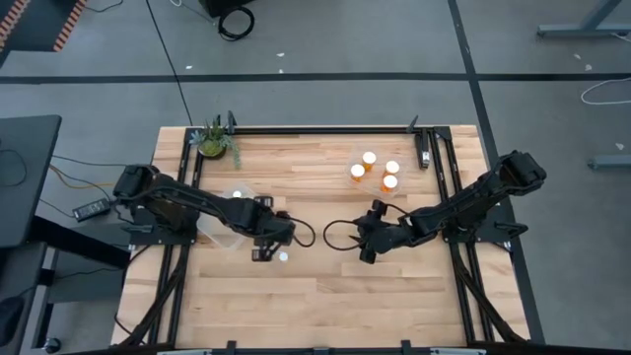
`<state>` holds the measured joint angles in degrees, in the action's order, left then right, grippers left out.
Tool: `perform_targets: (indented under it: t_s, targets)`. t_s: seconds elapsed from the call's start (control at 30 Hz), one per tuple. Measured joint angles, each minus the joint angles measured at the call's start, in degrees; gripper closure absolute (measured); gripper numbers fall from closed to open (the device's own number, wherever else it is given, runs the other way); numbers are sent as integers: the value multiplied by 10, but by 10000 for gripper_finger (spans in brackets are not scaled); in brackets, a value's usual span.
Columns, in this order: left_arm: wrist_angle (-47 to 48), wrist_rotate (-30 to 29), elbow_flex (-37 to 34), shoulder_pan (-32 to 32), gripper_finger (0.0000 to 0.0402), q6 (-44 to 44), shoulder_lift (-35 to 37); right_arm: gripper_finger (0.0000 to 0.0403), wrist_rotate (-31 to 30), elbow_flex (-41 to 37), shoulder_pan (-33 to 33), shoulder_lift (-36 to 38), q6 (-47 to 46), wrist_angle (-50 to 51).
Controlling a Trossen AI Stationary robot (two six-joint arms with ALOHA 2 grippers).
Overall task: Pick and place medicine bottles into bin by pill shape (circle, oval)
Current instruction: Put the small blue pill bottle into the left transparent bin
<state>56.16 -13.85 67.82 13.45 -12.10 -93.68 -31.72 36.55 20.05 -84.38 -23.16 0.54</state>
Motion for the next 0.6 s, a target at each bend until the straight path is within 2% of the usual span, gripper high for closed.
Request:
perform_targets:
  t_s: [0.33, 0.6]
  targets:
    - [-53, -24, -150, 2, 265, -77, 158, 164, -4, 0, 0, 0, 32, -32]
    - [-72, -28, -199, 7, 274, -128, 272, 164, -4, 0, 0, 0, 38, -48]
